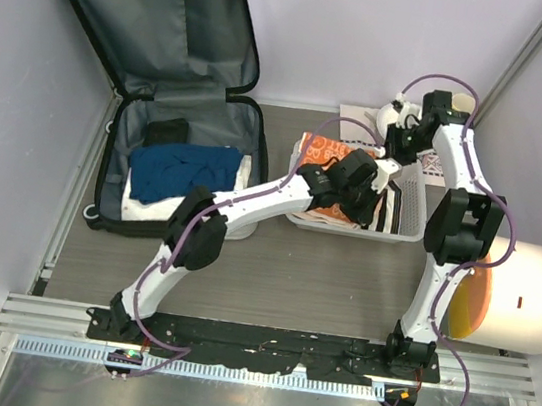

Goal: Open, take out, and arrange the luggage

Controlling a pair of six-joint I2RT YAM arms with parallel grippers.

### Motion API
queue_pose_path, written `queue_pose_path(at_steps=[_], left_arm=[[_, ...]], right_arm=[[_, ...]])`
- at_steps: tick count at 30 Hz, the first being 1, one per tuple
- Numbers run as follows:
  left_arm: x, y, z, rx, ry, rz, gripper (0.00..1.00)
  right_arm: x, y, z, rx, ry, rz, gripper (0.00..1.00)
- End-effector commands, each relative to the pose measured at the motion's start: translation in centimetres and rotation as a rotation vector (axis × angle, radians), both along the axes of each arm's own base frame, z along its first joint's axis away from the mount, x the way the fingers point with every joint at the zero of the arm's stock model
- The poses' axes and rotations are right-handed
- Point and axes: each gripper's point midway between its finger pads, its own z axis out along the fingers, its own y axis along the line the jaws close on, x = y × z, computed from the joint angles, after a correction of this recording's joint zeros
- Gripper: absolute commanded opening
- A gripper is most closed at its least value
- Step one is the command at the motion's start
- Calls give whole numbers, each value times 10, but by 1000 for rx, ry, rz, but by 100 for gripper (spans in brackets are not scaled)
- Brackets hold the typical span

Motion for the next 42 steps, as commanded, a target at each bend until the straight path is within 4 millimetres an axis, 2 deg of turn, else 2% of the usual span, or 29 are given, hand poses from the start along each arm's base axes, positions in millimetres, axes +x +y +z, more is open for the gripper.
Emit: queue_pose_path(at_steps=[1, 6, 7, 8, 10, 11, 12, 13, 15, 16, 17, 18, 19, 20, 22, 23, 24, 25, 26, 27, 28, 29, 30, 31, 32, 33, 34, 38, 42], left_arm=[[-11, -27, 21, -76, 4, -31, 0], [-25, -46, 17, -84, 10, -69, 0], [-28, -48, 17, -87, 11, -73, 4], [-29, -48, 17, -86, 17, -74, 32], [-29, -46, 27, -86, -1, -59, 63], [-27, -40, 31, -74, -13, -42, 78], [-20, -33, 36, -58, -51, -27, 82], [-20, -24, 59, -77, -74, -23, 84], [-8, -6, 82, -97, -80, -10, 83], [-8, 11, 110, -119, -87, 1, 83], [7, 30, 119, -123, -76, 36, 82], [11, 45, 133, -140, -67, 45, 82], [7, 67, 157, -166, -56, 38, 82], [26, 98, 157, -159, -39, 93, 81], [37, 139, 161, -158, -20, 135, 80], [50, 186, 162, -147, -24, 214, 80], [56, 209, 159, -134, -22, 251, 80], [55, 234, 153, -101, -36, 249, 80], [63, 278, 142, -65, -36, 318, 80], [64, 300, 135, -34, -48, 343, 80], [64, 322, 124, 11, -50, 361, 80], [70, 355, 103, 91, -67, 390, 79], [68, 370, 98, 126, -83, 392, 77], [68, 381, 88, 152, -79, 390, 75], [69, 395, 76, 199, -92, 368, 73], [69, 399, 69, 223, -99, 351, 72], [70, 399, 65, 233, -117, 329, 72], [73, 391, 39, 260, -137, 204, 64], [84, 384, 10, 351, -150, 102, 66]], right_arm=[[20, -32, 35, -99, -194, 14, 1], [21, -41, 27, -145, -190, 8, 1], [21, -43, 27, -157, -192, 6, 6], [21, -47, 25, -179, -192, -3, 28], [22, -49, 28, -183, -195, -25, 54], [23, -49, 32, -182, -203, -34, 72], [27, -47, 39, -169, -226, -40, 76], [29, -45, 45, -156, -240, -46, 78], [36, -39, 64, -119, -281, -51, 79], [38, -37, 68, -104, -288, -56, 79], [43, -33, 83, -80, -316, -71, 79], [44, -29, 91, -52, -328, -72, 80], [46, -25, 98, -33, -341, -79, 81], [49, -16, 114, -9, -376, -83, 81], [49, -1, 131, 26, -408, -75, 82], [50, 5, 145, 38, -445, -75, 82], [46, 30, 151, 69, -448, -49, 82], [43, 42, 156, 84, -459, -34, 82], [43, 53, 161, 97, -475, -23, 82], [35, 82, 167, 124, -479, 15, 82], [31, 95, 168, 135, -485, 43, 82], [28, 112, 169, 166, -480, 54, 82], [25, 126, 166, 179, -473, 71, 82], [16, 151, 165, 210, -451, 96, 82], [14, 163, 161, 228, -442, 108, 82], [11, 173, 157, 244, -425, 115, 82], [5, 194, 149, 265, -389, 132, 82], [-10, 226, 126, 294, -318, 165, 82], [-18, 234, 106, 295, -258, 164, 82]])
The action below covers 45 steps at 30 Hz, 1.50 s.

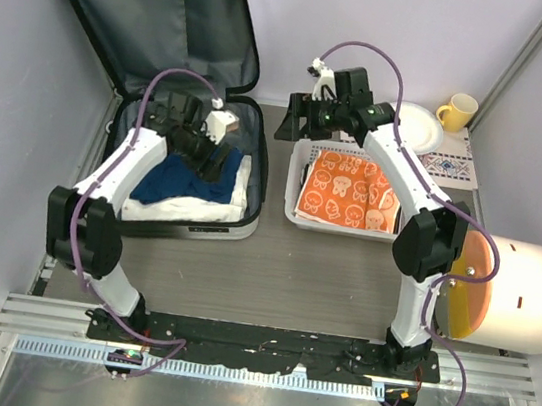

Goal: Open, take out, and arrange the luggage

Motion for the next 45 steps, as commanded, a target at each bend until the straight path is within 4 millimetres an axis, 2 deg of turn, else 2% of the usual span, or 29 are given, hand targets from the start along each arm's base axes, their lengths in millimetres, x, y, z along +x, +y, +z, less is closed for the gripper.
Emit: queue_pose_path(at_steps=[1, 3, 6, 11, 15, 17, 18, 20, 21, 23, 26, 34, 36, 37, 38, 39, 43, 45], left_arm=[[12, -17, -18, 99, -63, -193, 69], [17, -21, -33, 155, -68, -220, 71], [19, -29, -46, 184, -63, -261, 73], [21, -29, -71, 254, -43, -284, 73], [16, -22, -82, 282, -8, -303, 59], [15, -19, -83, 295, -14, -311, 55], [15, -17, -84, 295, -12, -306, 46], [15, -18, -81, 272, -13, -299, 34], [18, -16, -76, 260, -21, -289, 24], [15, -18, -70, 224, -12, -286, 18], [14, -17, -57, 190, -16, -281, 0], [2, -25, -29, 67, -37, -280, 0], [-1, -28, -28, 63, -36, -290, 0], [-2, -27, -32, 83, -25, -280, 6], [-3, -27, -36, 92, -17, -278, 25], [-3, -26, -40, 99, -7, -272, 31], [-6, -25, -56, 108, 52, -271, 52], [-4, -25, -63, 116, 52, -266, 57]], right_arm=[[6, 1, -6, 36, 29, -36, 82], [6, -2, -12, 15, 27, -43, 82], [5, -4, -15, 6, 28, -44, 82], [5, -8, -16, -4, 30, -49, 82], [4, -7, -19, -3, 38, -42, 82], [2, -6, -18, 1, 38, -34, 82], [3, -6, -19, -1, 40, -35, 82], [4, -6, -18, 2, 39, -36, 82], [5, -6, -18, 5, 40, -38, 82], [4, -3, -18, 15, 45, -32, 82], [3, 2, -15, 47, 64, -23, 81], [5, 18, -18, 89, 94, -7, 80], [4, 20, -19, 88, 97, -3, 80], [5, 20, -20, 87, 97, -4, 80], [5, 20, -20, 88, 96, -6, 80], [5, 20, -21, 85, 97, -6, 80], [5, 19, -20, 86, 94, -7, 80], [5, 19, -21, 83, 95, -6, 80]])
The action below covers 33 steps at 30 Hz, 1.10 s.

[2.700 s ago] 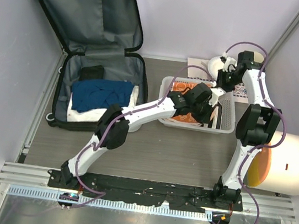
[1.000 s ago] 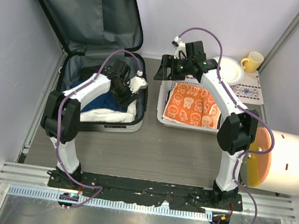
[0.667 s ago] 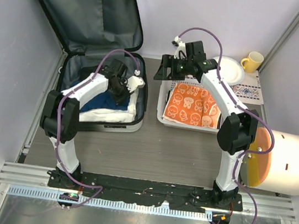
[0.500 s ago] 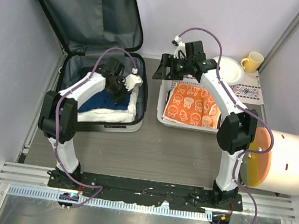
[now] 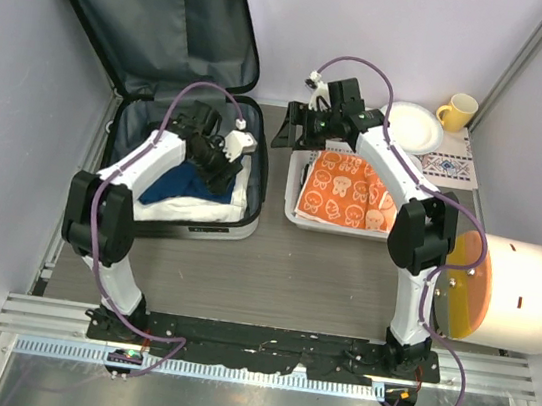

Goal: Open, take out, and arrange the luggage

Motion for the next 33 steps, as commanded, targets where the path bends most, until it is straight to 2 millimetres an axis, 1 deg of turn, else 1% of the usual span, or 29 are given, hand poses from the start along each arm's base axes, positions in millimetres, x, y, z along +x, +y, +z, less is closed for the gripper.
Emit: queue_pose_path(at_steps=[1, 2, 4, 7, 9, 11, 12, 13, 14, 15, 16, 17, 18, 20, 21, 22, 23, 25, 27, 28, 29, 31, 32, 33], left_arm=[[-3, -2, -11, 7, 26, 2, 60], [-3, -2, -14, 13, 29, -2, 61], [-7, -4, -19, 22, 39, -24, 67], [-15, -6, -30, 39, 73, -48, 68], [-14, -4, -35, 55, 73, -54, 66], [-11, -4, -36, 58, 67, -43, 57], [-9, -3, -36, 62, 63, -38, 50], [-8, -4, -34, 58, 58, -37, 37], [-8, -4, -32, 54, 61, -33, 31], [-9, -5, -27, 42, 60, -31, 25], [-7, -6, -21, 27, 51, -32, 17], [-8, -5, -18, 20, 59, -23, 15], [-6, -7, -11, 3, 51, -19, 14], [-6, -2, 0, -17, 48, -2, 8], [-3, 0, 8, -37, 42, 10, 2], [-3, 1, 14, -46, 34, 14, 0], [-4, 2, 18, -53, 32, 19, 0], [-3, 5, 29, -73, 22, 30, 0], [-4, 8, 37, -89, 18, 44, 0], [-7, 6, 46, -120, 11, 44, 0], [-8, 7, 50, -130, 10, 50, 0], [-11, 7, 59, -163, 7, 57, 0], [-13, 9, 68, -174, -12, 58, 0], [-15, 10, 68, -176, -11, 62, 0]], right_arm=[[5, 7, 32, 50, -80, 13, 80], [5, 7, 31, 50, -79, 12, 80], [6, 7, 30, 48, -77, 13, 80], [6, 8, 27, 47, -72, 12, 80], [6, 7, 27, 46, -73, 12, 80], [6, 7, 28, 46, -75, 12, 80], [6, 7, 27, 44, -72, 11, 80], [6, 7, 27, 46, -71, 11, 80], [6, 8, 28, 47, -72, 10, 80], [6, 8, 28, 48, -69, 11, 80], [6, 8, 29, 52, -72, 11, 80], [5, 8, 30, 59, -63, 3, 80], [3, 11, 30, 66, -60, 7, 80], [-4, 20, 32, 77, -58, 23, 80], [-7, 24, 32, 77, -57, 28, 80], [-9, 27, 32, 79, -55, 36, 80], [-13, 33, 31, 80, -50, 48, 80], [-15, 38, 32, 86, -47, 55, 80], [-16, 44, 27, 90, -21, 43, 80], [-15, 46, 26, 98, -13, 37, 80], [-16, 49, 24, 107, 4, 34, 80], [-17, 58, 24, 169, 68, 2, 80], [-16, 61, 22, 188, 97, -18, 80], [-16, 66, 19, 221, 172, -66, 80]])
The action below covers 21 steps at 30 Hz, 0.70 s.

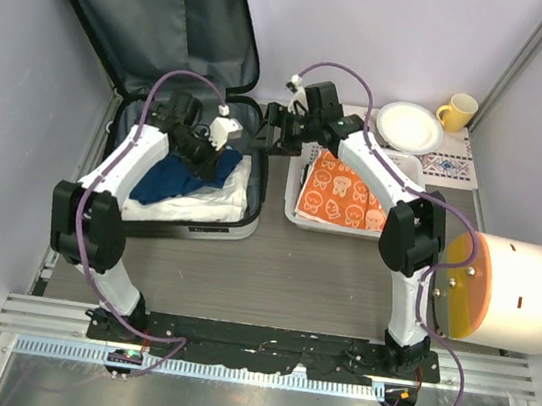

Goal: Open, take out, and arrange the luggage

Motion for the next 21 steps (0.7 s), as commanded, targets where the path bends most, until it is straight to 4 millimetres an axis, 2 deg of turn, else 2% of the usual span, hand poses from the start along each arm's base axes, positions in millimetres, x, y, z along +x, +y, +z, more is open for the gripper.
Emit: queue_pose_path(at_steps=[1, 6, 10, 13, 17, 21], left_arm=[[-14, -4, 45, -96, -47, 6, 0], [-21, -1, 53, -120, -65, 26, 0], [-24, -2, 58, -139, -70, 30, 0], [-26, -2, 60, -148, -65, 30, 0], [-31, -3, 64, -157, -70, 20, 0], [-39, -5, 66, -174, -61, 3, 0]], right_arm=[[8, 24, 10, 161, 137, -101, 80], [-4, 52, -6, 192, 249, -124, 81], [-24, 76, -19, 191, 317, -102, 81], [-30, 87, -29, 188, 355, -106, 82], [-29, 99, -37, 199, 378, -110, 84], [-20, 107, -44, 194, 371, -142, 86]])
